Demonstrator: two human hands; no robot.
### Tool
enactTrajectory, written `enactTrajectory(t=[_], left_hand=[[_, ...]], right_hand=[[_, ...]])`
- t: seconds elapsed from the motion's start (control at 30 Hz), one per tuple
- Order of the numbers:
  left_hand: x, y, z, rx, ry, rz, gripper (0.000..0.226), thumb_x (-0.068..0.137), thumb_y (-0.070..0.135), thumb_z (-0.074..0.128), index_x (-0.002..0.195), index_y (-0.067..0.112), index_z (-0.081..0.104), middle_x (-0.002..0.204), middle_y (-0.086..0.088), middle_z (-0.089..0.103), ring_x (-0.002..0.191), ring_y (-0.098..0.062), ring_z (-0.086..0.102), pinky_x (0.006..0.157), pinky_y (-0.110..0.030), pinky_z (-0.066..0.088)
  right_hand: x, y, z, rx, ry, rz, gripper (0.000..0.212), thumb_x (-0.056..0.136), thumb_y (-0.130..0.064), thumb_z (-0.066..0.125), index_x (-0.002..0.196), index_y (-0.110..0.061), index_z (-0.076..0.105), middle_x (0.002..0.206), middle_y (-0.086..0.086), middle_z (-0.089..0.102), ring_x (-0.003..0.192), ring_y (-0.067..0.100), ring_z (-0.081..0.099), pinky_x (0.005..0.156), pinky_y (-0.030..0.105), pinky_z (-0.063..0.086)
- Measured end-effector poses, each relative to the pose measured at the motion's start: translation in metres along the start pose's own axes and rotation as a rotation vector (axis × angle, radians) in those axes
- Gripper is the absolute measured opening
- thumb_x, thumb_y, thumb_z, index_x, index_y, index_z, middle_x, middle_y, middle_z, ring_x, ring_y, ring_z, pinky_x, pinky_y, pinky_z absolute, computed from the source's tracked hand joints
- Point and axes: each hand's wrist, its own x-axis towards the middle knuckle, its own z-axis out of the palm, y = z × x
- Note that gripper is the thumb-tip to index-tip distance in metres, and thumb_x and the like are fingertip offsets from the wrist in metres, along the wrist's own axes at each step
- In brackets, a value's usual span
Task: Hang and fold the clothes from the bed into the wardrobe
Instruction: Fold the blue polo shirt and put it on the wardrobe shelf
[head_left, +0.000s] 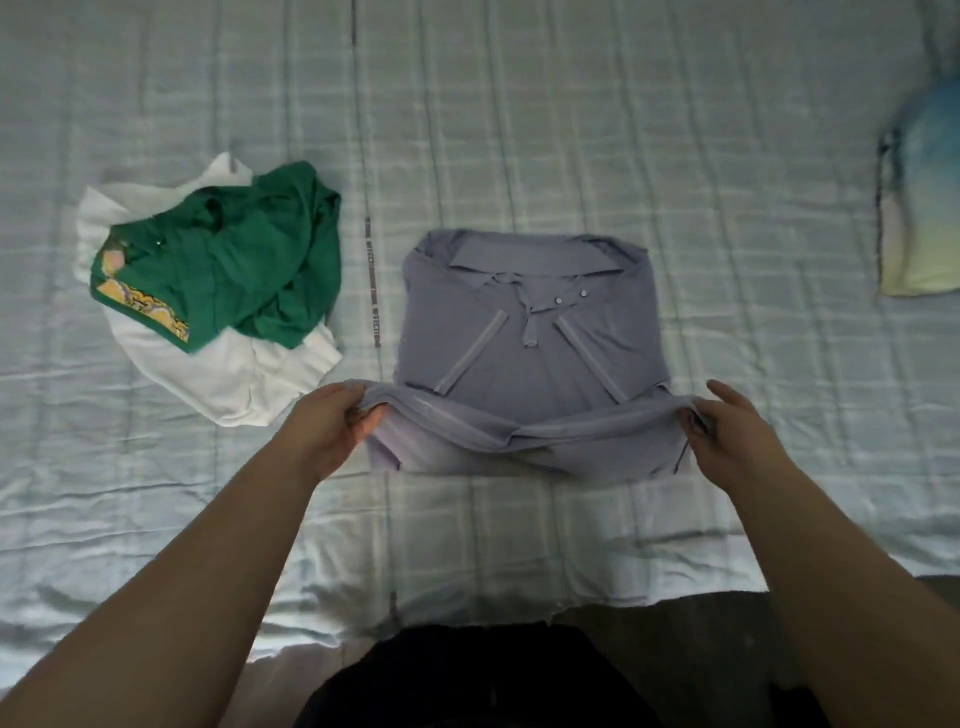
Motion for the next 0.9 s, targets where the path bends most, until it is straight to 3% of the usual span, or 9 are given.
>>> enactTrajectory(t=[0.17, 0.3, 0.37, 0.47, 0.57, 0.67, 0.77, 0.83, 0.9], left_hand=[[0.056, 0.054, 0.043, -0.277, 0.076, -0.056, 0.017, 0.103, 0.001, 0.046, 0.094, -0.004, 0.060, 0.088, -0.015, 0.069, 0.086, -0.019, 0.064, 0.061, -0.023, 0.060], [0.108, 0.085, 0.072, -0.318, 0.096, -0.078, 0.017, 0.104, 0.003, 0.045, 0.097, -0.005, 0.058, 0.096, -0.015, 0.062, 0.084, -0.020, 0.063, 0.065, -0.024, 0.061], [0.134, 0.100, 0.083, -0.359, 0.122, -0.056, 0.016, 0.103, 0.002, 0.047, 0.096, -0.005, 0.058, 0.096, -0.016, 0.063, 0.084, -0.021, 0.065, 0.059, -0.025, 0.060], [0.173, 0.122, 0.095, -0.370, 0.123, 0.003, 0.014, 0.102, 0.001, 0.048, 0.093, -0.003, 0.059, 0.094, -0.015, 0.065, 0.081, -0.021, 0.068, 0.062, -0.025, 0.060], [0.209, 0.138, 0.103, -0.458, 0.127, -0.002, 0.014, 0.101, 0.000, 0.051, 0.093, -0.007, 0.061, 0.090, -0.020, 0.070, 0.074, -0.025, 0.074, 0.058, -0.028, 0.060], [0.241, 0.146, 0.109, -0.557, 0.142, -0.002, 0.014, 0.101, 0.000, 0.050, 0.097, -0.009, 0.060, 0.083, -0.023, 0.072, 0.097, -0.029, 0.071, 0.060, -0.031, 0.061], [0.258, 0.143, 0.119, -0.532, 0.134, 0.010, 0.021, 0.105, 0.007, 0.045, 0.116, -0.007, 0.056, 0.100, -0.020, 0.068, 0.119, -0.028, 0.062, 0.079, -0.030, 0.060], [0.263, 0.137, 0.123, -0.509, 0.127, 0.057, 0.019, 0.105, 0.014, 0.046, 0.111, 0.000, 0.058, 0.110, -0.017, 0.063, 0.122, -0.027, 0.059, 0.090, -0.034, 0.056], [0.262, 0.134, 0.124, -0.527, 0.096, 0.110, 0.016, 0.103, 0.019, 0.048, 0.110, 0.008, 0.058, 0.115, -0.016, 0.060, 0.120, -0.026, 0.059, 0.101, -0.037, 0.050]], right_hand=[[0.049, -0.044, 0.040, -0.089, -0.023, -0.081, 0.045, 0.098, 0.005, 0.046, 0.142, -0.004, 0.045, 0.102, 0.010, 0.064, 0.087, 0.011, 0.062, 0.066, 0.014, 0.056], [0.098, -0.071, 0.074, -0.148, 0.006, -0.146, 0.042, 0.098, 0.001, 0.047, 0.140, -0.004, 0.046, 0.143, 0.015, 0.049, 0.114, 0.018, 0.059, 0.084, 0.020, 0.056], [0.125, -0.079, 0.087, -0.201, -0.017, -0.177, 0.039, 0.100, -0.007, 0.048, 0.138, 0.001, 0.049, 0.148, 0.017, 0.046, 0.131, 0.027, 0.052, 0.100, 0.025, 0.049], [0.168, -0.095, 0.106, -0.341, 0.056, -0.277, 0.042, 0.101, -0.023, 0.051, 0.134, 0.004, 0.055, 0.148, 0.016, 0.048, 0.134, 0.031, 0.048, 0.116, 0.031, 0.029], [0.198, -0.106, 0.129, -0.513, 0.067, -0.400, 0.047, 0.102, -0.030, 0.047, 0.138, 0.000, 0.052, 0.148, 0.015, 0.049, 0.136, 0.032, 0.045, 0.115, 0.031, 0.026], [0.228, -0.108, 0.140, -0.689, 0.083, -0.488, 0.049, 0.103, -0.036, 0.043, 0.135, 0.000, 0.055, 0.138, 0.022, 0.056, 0.128, 0.038, 0.051, 0.110, 0.035, 0.034], [0.250, -0.104, 0.152, -0.772, 0.131, -0.576, 0.047, 0.100, -0.039, 0.047, 0.128, -0.002, 0.058, 0.126, 0.024, 0.063, 0.120, 0.040, 0.057, 0.105, 0.040, 0.039], [0.254, -0.098, 0.161, -0.803, 0.155, -0.563, 0.049, 0.098, -0.039, 0.053, 0.128, 0.000, 0.056, 0.124, 0.021, 0.065, 0.120, 0.036, 0.057, 0.106, 0.038, 0.038], [0.262, -0.093, 0.165, -0.722, 0.146, -0.604, 0.039, 0.099, -0.028, 0.054, 0.110, 0.009, 0.059, 0.112, 0.028, 0.065, 0.108, 0.036, 0.060, 0.097, 0.037, 0.040]])
